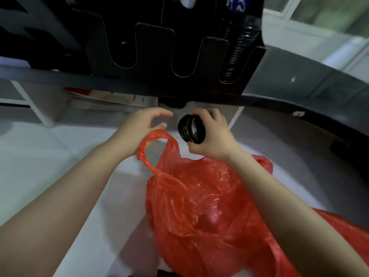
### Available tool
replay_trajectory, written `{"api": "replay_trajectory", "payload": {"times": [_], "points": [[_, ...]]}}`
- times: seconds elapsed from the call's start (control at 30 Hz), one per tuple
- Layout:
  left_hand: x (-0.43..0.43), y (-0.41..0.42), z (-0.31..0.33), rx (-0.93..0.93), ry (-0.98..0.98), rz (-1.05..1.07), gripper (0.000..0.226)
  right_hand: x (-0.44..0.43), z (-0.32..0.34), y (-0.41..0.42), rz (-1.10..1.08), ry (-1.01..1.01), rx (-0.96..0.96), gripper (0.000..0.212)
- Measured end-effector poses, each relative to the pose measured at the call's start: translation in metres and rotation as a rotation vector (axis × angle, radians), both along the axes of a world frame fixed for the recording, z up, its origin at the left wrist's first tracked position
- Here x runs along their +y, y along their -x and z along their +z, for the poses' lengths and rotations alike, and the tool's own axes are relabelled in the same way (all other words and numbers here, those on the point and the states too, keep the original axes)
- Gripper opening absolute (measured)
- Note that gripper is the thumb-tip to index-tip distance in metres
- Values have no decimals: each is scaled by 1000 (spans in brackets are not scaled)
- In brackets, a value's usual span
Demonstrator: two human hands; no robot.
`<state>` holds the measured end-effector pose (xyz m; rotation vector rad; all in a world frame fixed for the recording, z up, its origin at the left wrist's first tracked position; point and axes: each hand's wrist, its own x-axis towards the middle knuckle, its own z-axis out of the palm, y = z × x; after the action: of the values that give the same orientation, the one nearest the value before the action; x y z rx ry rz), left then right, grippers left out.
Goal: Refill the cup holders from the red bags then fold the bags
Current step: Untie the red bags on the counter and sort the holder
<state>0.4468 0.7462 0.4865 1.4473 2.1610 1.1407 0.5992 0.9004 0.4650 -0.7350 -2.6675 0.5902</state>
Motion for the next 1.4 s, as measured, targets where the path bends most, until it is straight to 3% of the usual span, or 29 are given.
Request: {"api": "replay_trajectory", "payload": {"times": [0.07,0.17,0.23,0.5,0.7,0.77,0.87,0.97,1.03,1.17,1.3,1.4], "points": [[7,-5,19,-210,-67,-12,25,-12,28,-11,14,10,134,75],[19,-21,52,-666,-113,-118,23,-18,66,-17,47,-4,247,77],[27,-30,66,-763,-153,-227,25,-19,84,-18,73,-20,290,78],[34,-37,89,-727,-303,-366,28,-14,104,-14,161,14,330,91],[44,-42,95,-606,-338,-324,27,-14,109,-5,106,-242,234,93],[45,-42,95,-608,-338,-309,25,-13,114,-5,143,-226,234,92],[42,-39,97,-633,-321,-335,25,-1,130,-8,143,-193,357,87],[45,-33,101,-501,-306,-242,25,31,165,-6,-3,-202,477,90],[49,-28,103,-480,-331,-161,24,56,190,4,-72,-213,430,96],[56,-23,105,-459,-342,-64,25,98,217,37,-143,-280,129,103],[58,-16,111,-416,-328,-69,26,119,222,49,-115,-203,126,73],[58,-11,115,-404,-337,-58,26,120,221,48,-80,-268,105,66]]}}
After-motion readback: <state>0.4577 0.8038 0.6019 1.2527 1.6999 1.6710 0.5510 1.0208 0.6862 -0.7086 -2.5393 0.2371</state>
